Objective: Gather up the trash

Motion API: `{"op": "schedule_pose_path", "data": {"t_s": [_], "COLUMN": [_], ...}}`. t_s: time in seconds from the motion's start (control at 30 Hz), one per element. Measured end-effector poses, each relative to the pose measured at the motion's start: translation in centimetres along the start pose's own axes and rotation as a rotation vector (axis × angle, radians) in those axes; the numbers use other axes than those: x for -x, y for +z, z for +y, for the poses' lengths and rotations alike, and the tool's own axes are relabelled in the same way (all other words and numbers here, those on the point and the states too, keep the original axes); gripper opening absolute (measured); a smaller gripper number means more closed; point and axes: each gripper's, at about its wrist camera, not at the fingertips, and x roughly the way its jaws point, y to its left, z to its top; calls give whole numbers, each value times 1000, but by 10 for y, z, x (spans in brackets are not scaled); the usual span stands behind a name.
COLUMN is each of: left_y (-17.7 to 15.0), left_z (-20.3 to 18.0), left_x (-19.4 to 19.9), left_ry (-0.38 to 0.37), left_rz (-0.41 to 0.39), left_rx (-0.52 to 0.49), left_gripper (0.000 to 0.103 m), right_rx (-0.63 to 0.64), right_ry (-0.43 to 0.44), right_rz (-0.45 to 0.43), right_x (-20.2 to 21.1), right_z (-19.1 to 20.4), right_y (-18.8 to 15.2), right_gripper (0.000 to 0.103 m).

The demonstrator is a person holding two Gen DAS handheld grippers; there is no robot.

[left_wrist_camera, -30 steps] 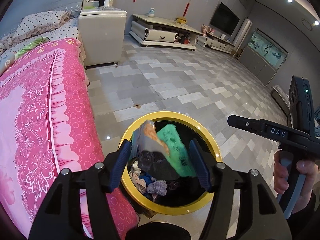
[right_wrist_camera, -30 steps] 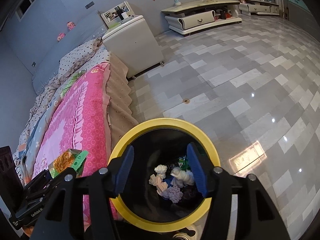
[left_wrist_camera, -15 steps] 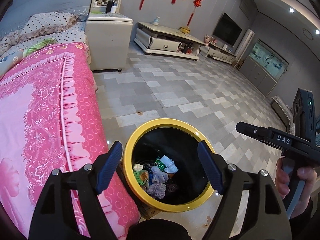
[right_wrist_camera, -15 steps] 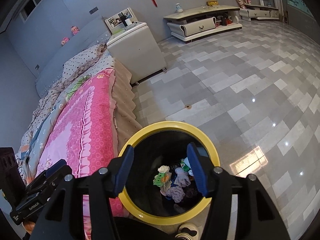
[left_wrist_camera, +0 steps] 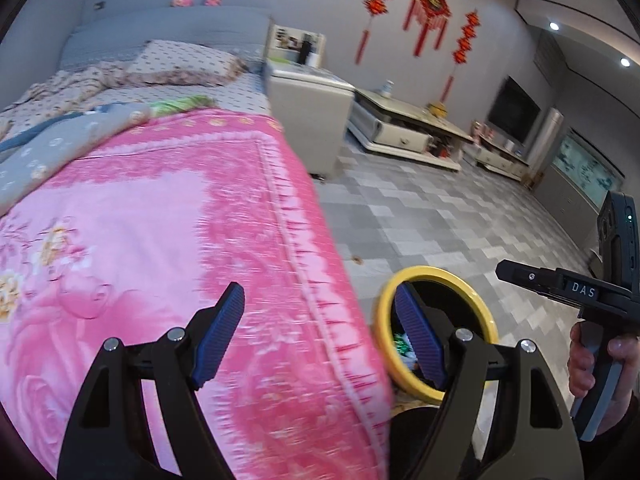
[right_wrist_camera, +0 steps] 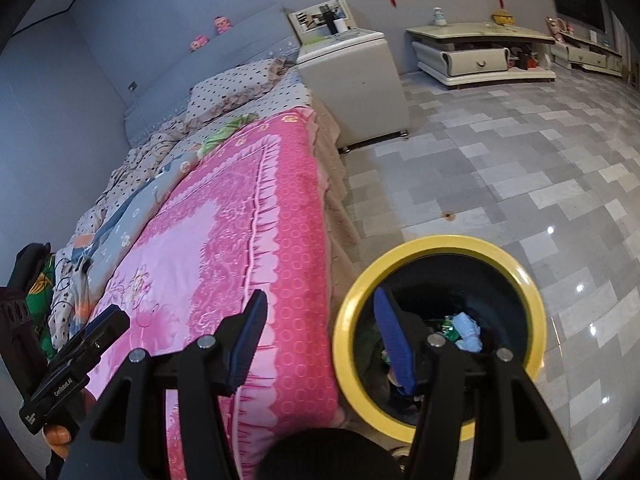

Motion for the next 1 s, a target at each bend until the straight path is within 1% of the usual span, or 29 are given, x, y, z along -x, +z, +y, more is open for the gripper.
{"op": "schedule_pose_path", "data": {"t_s": [0.13,0.17,0.3,0.37,0.47,0.57,0.67,0.73,0.83,0.9,1.0], "left_y": [-1,-2,-5,-8,-13,-21,-29,-35,-41,-46,-51], "left_z": [44,53,78,88,100,109,116,119,117,115,111], "left_x": [36,44,79,96,117,133,145,152,153,153,148], "left_ry": [96,117,203,233,274,308,322,321,338,373,376], "left_rz": [-68,-84,-165,-208,-260,-296,-336,-363,-372,-391,-387], "left_rx": [30,35,38,35,45,64,104,124,118,119,108], "left_gripper": [76,78,85,92,94,95,95,95,95,95,95], "right_rx": [78,93,147,167,187,205,222,232,239,232,224], "right_ry": [43,44,50,43,25,5,-18,-7,-21,-35,-50], "right_rz": [0,-8,-53,-82,-140,-201,-277,-311,-364,-399,-437], "right_x": [-14,-16,-19,-19,-16,-11,-5,-3,-1,1,1], "right_z": [55,66,108,125,143,155,162,167,170,169,168], "right_y": [-3,-4,-10,-13,-17,-22,-29,-34,-45,-52,-63], "right_gripper": [55,60,71,78,90,95,95,95,95,95,95]}}
